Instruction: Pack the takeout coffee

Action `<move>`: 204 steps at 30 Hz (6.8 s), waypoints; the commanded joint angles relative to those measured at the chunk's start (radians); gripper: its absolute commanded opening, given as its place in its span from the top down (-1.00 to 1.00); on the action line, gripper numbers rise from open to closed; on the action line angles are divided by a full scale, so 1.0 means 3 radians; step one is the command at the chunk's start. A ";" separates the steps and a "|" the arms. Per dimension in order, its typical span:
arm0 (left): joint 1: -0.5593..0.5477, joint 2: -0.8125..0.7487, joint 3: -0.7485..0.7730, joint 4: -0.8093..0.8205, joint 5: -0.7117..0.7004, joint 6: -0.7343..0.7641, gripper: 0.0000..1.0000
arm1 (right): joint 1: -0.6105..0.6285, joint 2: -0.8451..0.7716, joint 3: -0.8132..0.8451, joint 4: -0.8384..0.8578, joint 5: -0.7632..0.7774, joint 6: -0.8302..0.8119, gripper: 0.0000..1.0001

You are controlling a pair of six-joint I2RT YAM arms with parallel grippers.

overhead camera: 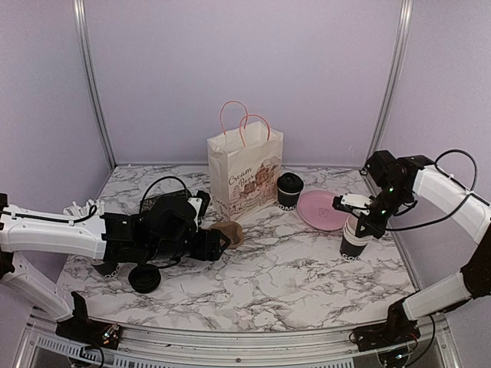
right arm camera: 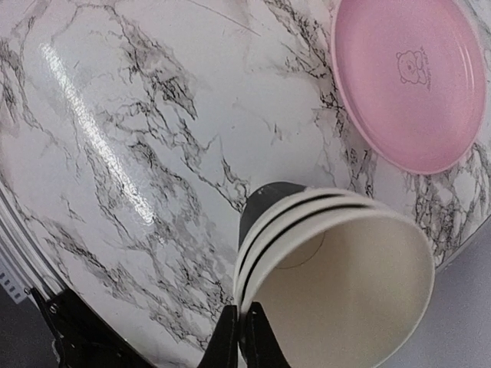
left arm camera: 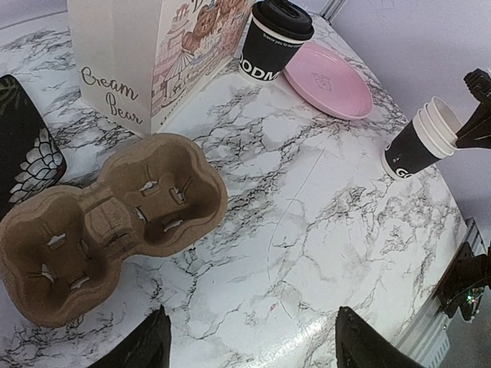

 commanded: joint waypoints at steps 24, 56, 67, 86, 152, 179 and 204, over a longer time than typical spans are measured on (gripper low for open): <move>0.0002 0.0206 0.0123 0.0139 0.0180 0.0030 -0.48 | -0.0132 -0.0328 0.0424 -0.0081 0.0034 -0.0369 1.00; -0.0494 0.1648 0.1166 0.2397 -0.0188 -0.0430 -0.57 | 0.1074 -0.0191 0.0366 0.0413 -0.1080 0.0174 1.00; -0.0487 0.1754 0.1168 0.2398 -0.0108 -0.0533 -0.39 | 0.1092 -0.0132 0.0427 0.0450 -0.1058 0.0233 1.00; -0.0341 0.2004 0.1194 0.2398 0.0030 -0.0776 -0.30 | 0.1140 -0.0130 0.0413 0.0390 -0.1112 0.0187 1.00; -0.0288 0.1752 0.0752 0.2860 0.0095 -0.0769 -0.25 | 0.1128 -0.0111 0.0487 0.0598 -0.0550 0.0363 1.00; -0.0265 0.2152 0.1226 0.2878 0.0260 -0.0930 -0.31 | 0.1163 -0.0094 0.0543 0.0506 -0.0917 0.0344 1.00; -0.0187 0.2501 0.1541 0.1949 0.0166 -0.1575 -0.15 | 0.1375 -0.0175 0.0755 0.0323 -0.0798 0.0074 1.00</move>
